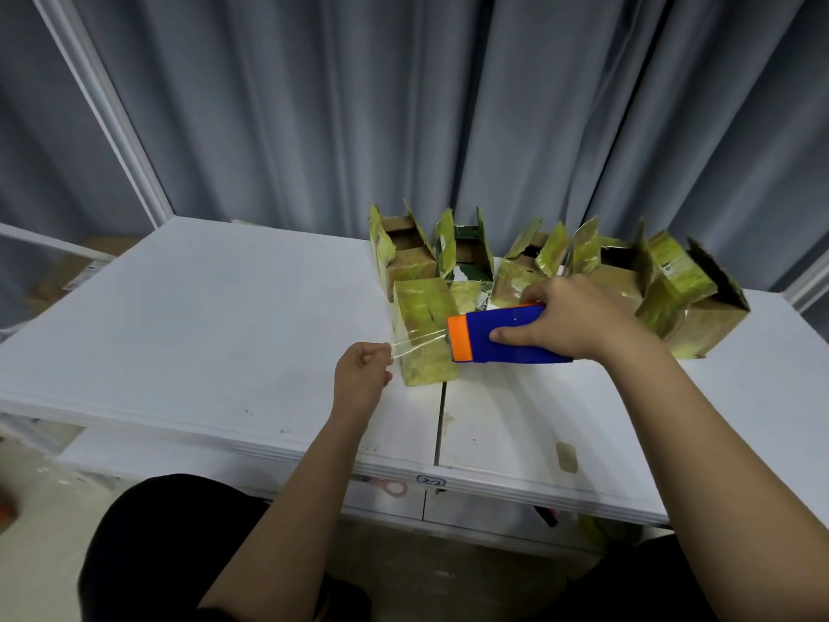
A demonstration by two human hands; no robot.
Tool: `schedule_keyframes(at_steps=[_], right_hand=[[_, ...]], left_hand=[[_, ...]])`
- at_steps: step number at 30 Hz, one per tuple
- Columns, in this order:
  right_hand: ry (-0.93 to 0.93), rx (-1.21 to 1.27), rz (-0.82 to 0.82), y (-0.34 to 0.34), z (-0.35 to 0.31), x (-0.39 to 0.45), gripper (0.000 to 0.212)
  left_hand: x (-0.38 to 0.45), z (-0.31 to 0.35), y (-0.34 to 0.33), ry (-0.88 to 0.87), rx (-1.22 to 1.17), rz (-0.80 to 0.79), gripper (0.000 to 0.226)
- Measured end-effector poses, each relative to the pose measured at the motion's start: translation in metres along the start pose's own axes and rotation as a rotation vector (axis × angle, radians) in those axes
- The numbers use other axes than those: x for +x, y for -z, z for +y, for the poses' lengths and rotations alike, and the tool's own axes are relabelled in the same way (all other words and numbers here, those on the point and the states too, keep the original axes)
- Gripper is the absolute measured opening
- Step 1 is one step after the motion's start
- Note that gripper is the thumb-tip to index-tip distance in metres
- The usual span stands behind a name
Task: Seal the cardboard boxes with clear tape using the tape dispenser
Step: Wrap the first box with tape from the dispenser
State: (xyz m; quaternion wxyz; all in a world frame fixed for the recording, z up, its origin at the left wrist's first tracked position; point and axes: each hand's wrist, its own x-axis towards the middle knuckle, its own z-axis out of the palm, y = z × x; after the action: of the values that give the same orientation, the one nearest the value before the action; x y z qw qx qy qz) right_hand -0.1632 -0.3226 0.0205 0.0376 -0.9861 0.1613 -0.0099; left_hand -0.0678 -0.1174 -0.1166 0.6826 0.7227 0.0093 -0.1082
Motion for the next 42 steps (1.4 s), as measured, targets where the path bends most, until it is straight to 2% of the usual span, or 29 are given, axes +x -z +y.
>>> schedule_keyframes(at_steps=[3,7,11,20,30,32,38,40,42], right_hand=[[0.011,0.084,-0.027,0.011,-0.004,0.010,0.052],[0.023,0.106,-0.053,0.023,-0.003,0.026,0.050],[0.021,0.136,-0.062,0.030,0.002,0.037,0.048],[0.007,0.136,-0.138,0.023,-0.003,0.051,0.046],[-0.006,0.185,-0.148,0.007,0.007,0.058,0.047],[-0.002,0.195,-0.155,0.006,0.007,0.058,0.047],[0.024,0.213,-0.160,0.001,0.010,0.060,0.047],[0.027,0.195,-0.157,0.000,0.010,0.061,0.046],[0.024,0.186,-0.157,0.001,0.008,0.061,0.046]], left_hand=[[0.004,0.002,-0.001,0.043,-0.052,-0.021,0.012],[0.008,0.006,-0.004,0.004,-0.001,-0.025,0.028],[0.015,0.009,-0.009,-0.010,0.030,-0.004,0.028],[0.019,0.004,-0.014,0.076,0.011,0.032,0.028],[0.017,0.004,-0.015,0.106,0.005,-0.012,0.029],[0.019,0.001,-0.014,0.173,-0.031,-0.022,0.026],[0.020,-0.014,-0.019,0.552,-0.291,-0.149,0.029],[0.023,-0.019,-0.018,0.580,-0.311,-0.218,0.033],[0.027,-0.019,-0.012,0.536,-0.176,-0.238,0.038]])
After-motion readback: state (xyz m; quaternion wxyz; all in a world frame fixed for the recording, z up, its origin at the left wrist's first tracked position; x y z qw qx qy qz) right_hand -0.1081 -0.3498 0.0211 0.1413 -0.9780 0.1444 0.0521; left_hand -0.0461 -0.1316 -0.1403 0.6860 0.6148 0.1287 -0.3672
